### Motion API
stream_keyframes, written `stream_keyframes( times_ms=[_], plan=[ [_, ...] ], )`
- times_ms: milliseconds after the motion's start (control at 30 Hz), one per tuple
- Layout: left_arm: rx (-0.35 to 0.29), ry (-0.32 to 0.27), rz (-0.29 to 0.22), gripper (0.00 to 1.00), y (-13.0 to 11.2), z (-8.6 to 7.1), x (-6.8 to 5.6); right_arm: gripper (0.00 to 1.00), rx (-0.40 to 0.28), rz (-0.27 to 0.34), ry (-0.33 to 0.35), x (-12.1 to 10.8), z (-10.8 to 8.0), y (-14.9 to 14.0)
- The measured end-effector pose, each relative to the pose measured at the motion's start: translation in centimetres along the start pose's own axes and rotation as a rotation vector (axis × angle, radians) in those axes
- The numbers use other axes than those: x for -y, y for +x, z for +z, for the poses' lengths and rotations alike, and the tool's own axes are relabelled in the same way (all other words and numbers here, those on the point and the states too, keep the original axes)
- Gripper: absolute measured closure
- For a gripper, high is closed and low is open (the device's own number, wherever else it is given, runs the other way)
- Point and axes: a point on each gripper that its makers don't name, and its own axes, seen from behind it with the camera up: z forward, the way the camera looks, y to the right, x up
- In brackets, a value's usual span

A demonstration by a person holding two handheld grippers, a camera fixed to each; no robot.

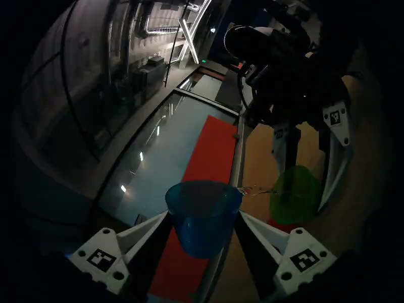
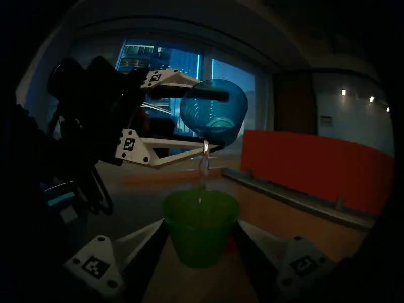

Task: Pour water

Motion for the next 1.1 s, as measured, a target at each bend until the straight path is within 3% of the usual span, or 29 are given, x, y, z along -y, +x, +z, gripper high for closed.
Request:
stream_keyframes(
  times_ms=[1100],
  plan=[
    [0.004,0.034,0.130,0.18,0.8,-0.5,1.9,0.10,-0.008,-0.003,0.001,0.3,-0.1,0.3]
  ],
)
